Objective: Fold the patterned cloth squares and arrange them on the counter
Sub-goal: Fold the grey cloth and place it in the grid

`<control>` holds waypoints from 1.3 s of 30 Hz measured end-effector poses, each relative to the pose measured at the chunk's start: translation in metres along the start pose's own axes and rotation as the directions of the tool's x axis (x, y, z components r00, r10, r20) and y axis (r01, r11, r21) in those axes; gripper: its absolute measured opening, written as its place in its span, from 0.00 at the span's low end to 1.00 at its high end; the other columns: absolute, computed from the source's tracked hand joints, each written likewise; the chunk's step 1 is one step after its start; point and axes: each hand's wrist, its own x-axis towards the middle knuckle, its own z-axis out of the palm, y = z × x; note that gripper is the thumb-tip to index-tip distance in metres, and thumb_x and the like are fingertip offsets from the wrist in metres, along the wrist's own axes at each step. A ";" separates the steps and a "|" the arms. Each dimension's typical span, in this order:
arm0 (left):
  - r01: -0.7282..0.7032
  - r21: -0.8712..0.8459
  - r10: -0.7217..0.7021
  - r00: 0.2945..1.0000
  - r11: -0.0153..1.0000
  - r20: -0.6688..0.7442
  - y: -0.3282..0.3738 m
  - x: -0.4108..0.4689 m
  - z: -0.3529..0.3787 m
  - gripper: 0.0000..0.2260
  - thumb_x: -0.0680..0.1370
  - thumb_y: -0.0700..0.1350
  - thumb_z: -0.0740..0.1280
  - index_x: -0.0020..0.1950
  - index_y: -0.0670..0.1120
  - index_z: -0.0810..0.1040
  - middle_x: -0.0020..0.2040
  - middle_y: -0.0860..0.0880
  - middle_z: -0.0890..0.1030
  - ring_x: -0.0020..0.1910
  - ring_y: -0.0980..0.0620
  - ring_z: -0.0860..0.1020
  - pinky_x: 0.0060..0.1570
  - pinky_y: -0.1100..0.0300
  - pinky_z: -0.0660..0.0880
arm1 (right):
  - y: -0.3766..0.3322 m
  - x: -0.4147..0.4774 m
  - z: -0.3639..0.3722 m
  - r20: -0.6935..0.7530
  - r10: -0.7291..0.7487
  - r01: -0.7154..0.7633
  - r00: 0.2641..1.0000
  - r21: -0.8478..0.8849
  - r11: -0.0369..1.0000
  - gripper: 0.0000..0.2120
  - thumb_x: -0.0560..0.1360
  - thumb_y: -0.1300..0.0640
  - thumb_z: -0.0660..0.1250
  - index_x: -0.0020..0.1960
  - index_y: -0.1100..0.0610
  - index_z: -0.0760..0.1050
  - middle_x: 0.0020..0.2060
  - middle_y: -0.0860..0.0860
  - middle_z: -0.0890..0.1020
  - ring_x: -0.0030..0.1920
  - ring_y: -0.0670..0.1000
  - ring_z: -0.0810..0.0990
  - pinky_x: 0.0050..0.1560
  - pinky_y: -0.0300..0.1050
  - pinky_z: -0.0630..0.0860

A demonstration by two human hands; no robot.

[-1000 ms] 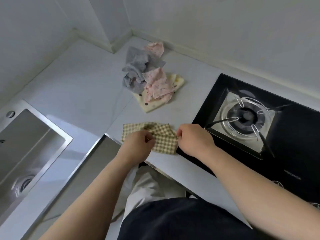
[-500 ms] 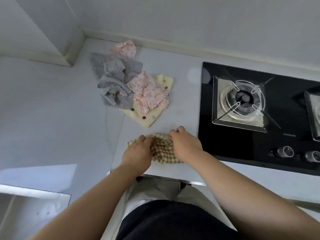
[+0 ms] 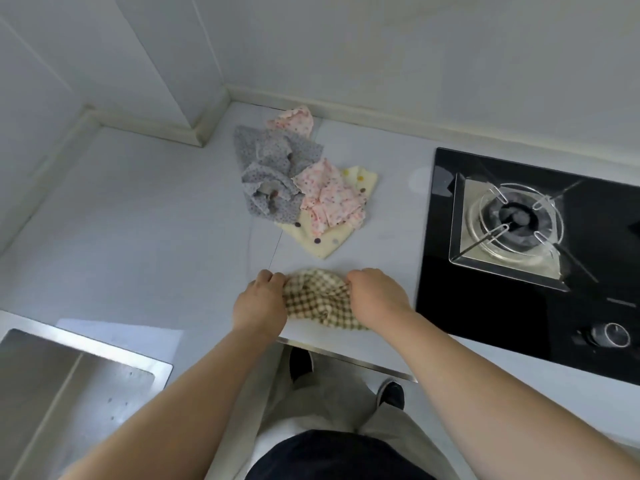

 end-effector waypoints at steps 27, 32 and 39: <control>-0.046 -0.127 -0.035 0.823 0.991 -0.568 -0.006 0.125 -0.063 0.17 0.78 0.36 0.61 0.67 0.43 0.75 0.71 0.47 0.69 0.58 0.40 0.77 0.51 0.48 0.75 | -0.067 0.083 -0.021 -0.562 -0.228 0.120 0.795 -0.222 0.968 0.13 0.78 0.59 0.63 0.62 0.56 0.74 0.61 0.54 0.71 0.56 0.57 0.74 0.45 0.50 0.65; -0.417 0.056 0.223 0.365 0.907 -0.904 0.007 0.038 -0.089 0.26 0.79 0.32 0.57 0.77 0.42 0.68 0.77 0.50 0.67 0.69 0.47 0.72 0.60 0.53 0.72 | -0.065 0.047 -0.028 -0.691 -0.303 0.281 0.656 -0.148 0.948 0.18 0.80 0.56 0.62 0.69 0.56 0.73 0.67 0.54 0.71 0.64 0.59 0.74 0.52 0.50 0.74; -0.564 0.227 0.323 0.074 0.794 -0.944 0.041 -0.108 -0.083 0.20 0.82 0.39 0.58 0.73 0.46 0.75 0.73 0.52 0.73 0.69 0.50 0.73 0.67 0.54 0.71 | -0.062 -0.084 0.004 -0.792 -0.252 0.606 0.556 0.178 0.776 0.34 0.75 0.48 0.69 0.76 0.54 0.62 0.65 0.53 0.78 0.61 0.56 0.79 0.56 0.55 0.79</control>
